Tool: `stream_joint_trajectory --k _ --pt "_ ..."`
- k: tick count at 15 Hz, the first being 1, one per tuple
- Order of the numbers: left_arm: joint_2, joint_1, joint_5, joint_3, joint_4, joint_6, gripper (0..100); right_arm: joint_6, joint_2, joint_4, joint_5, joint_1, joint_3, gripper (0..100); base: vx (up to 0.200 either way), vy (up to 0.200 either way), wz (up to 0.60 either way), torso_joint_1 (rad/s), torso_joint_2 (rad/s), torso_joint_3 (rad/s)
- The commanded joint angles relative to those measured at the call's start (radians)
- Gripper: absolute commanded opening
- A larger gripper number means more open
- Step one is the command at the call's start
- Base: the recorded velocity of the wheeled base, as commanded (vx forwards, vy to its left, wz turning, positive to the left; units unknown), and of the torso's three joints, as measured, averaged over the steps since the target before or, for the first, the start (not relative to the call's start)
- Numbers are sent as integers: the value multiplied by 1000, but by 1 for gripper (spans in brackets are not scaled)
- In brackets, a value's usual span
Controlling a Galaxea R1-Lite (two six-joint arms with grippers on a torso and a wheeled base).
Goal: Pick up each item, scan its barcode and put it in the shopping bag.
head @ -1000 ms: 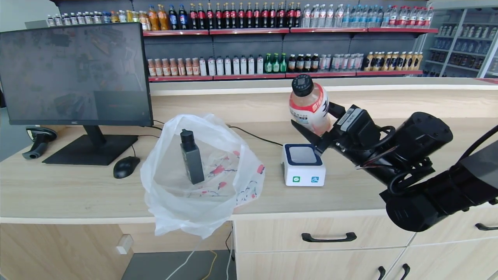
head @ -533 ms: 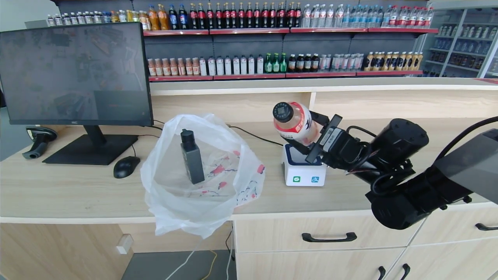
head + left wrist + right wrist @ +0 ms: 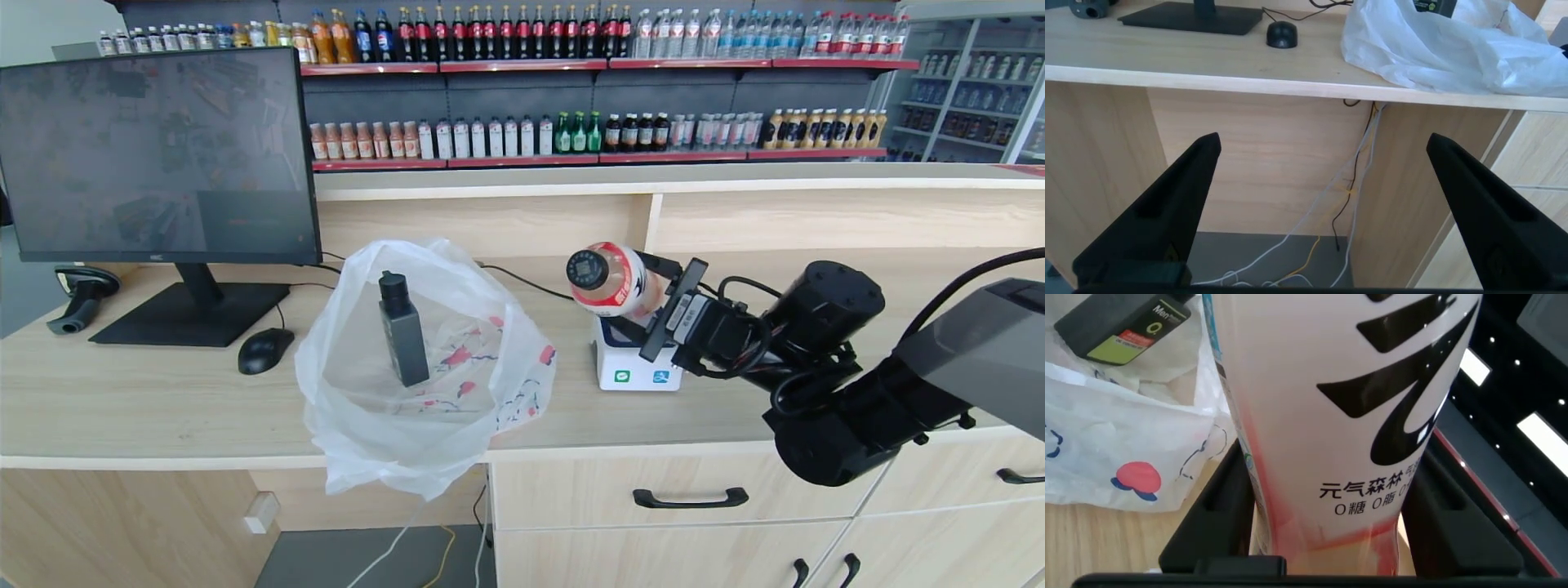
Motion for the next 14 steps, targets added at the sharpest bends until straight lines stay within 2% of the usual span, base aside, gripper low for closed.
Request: stream_joint_trajectory --k 1,5,14 --pt "0 -1 0 0 -1 0 100 -6 8 -1 9 -13 0 0 0 0 0 0 0 0" --pt "0 -1 0 0 1 0 100 -5 10 -1 23 -53 -10 0 0 0 0 0 0 0" --pt "0 -1 0 0 1 0 100 -18 21 -1 25 -50 0 0 0 0 0 0 0 0"
